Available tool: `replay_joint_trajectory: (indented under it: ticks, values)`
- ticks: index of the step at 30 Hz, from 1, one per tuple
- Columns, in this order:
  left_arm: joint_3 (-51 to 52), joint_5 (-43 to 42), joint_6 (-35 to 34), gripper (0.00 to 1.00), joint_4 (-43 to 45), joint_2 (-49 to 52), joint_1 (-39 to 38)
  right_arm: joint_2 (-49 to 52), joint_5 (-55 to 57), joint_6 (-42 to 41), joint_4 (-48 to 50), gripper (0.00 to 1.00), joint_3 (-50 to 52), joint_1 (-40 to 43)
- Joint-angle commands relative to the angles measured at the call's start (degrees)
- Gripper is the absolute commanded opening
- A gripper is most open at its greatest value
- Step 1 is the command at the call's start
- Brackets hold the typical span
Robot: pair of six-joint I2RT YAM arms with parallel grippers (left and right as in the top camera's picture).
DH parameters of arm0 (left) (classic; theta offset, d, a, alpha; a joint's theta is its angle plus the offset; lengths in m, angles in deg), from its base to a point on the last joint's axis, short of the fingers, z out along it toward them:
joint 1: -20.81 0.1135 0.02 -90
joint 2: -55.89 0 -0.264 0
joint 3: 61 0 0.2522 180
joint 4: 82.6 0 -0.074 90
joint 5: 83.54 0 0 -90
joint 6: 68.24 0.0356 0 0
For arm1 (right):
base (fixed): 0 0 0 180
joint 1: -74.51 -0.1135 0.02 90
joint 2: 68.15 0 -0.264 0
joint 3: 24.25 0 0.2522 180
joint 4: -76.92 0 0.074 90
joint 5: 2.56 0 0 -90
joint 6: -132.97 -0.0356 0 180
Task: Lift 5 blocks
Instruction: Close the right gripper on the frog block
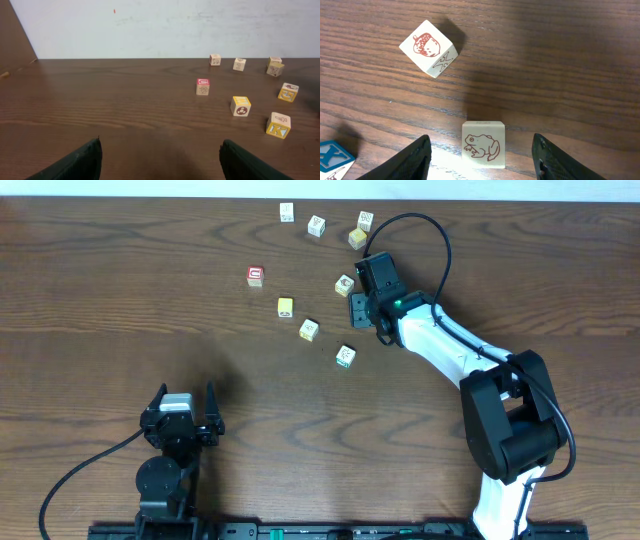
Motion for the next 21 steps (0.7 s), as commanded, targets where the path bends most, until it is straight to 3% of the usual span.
replay_joint_trajectory:
  ticks: [1,21]
  values:
    - [0.98,0.66,-0.48,0.75,-2.36,-0.09,-0.22,-0.11,0.98,-0.83,0.15,0.62,0.28,-0.81]
    - [0.98,0.66,-0.48,0.75,-2.38,-0.09,-0.22,2.56,1.22,-0.83,1.64,0.6,0.28,-0.81]
